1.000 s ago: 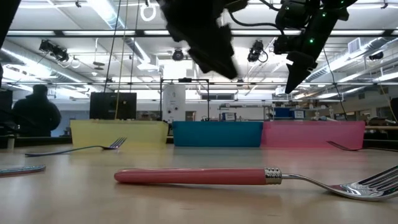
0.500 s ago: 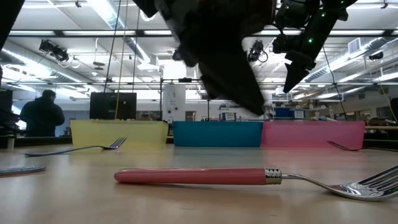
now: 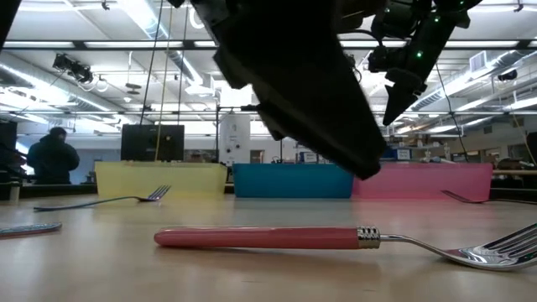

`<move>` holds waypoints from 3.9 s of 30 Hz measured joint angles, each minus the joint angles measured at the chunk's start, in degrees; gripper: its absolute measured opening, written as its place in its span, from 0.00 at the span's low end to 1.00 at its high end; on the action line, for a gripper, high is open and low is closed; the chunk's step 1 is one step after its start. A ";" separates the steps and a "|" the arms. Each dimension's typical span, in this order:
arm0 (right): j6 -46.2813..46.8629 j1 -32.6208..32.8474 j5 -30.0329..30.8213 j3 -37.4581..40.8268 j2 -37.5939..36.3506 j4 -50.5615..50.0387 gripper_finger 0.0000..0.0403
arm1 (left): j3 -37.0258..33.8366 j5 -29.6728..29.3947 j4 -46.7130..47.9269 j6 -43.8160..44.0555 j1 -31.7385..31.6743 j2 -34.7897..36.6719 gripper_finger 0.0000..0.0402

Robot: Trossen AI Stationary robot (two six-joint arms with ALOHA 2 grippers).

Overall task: Sort silverware by color (type)
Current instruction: Put the pink fork into the blue bin

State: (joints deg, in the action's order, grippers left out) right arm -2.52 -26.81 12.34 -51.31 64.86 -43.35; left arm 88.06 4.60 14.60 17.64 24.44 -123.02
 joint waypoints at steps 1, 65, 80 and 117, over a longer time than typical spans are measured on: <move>0.00 0.00 -0.02 0.00 0.00 0.06 0.24 | 0.00 -0.37 -0.05 0.16 0.33 0.00 0.25; -0.07 0.01 -0.59 0.00 -0.02 1.88 0.24 | 0.63 -5.94 7.64 2.96 -5.59 -5.55 0.08; 1.51 0.07 -0.59 0.00 -0.02 0.41 0.24 | 10.10 -6.75 25.03 -10.46 -12.21 -4.25 0.01; 2.89 0.07 -0.07 0.00 -0.02 -2.21 0.24 | 10.17 2.24 34.92 -22.85 -20.71 -3.66 0.21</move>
State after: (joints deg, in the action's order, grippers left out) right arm 0.36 -26.74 12.27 -51.31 64.84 -45.56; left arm 98.22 6.84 49.52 -5.20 3.73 -126.69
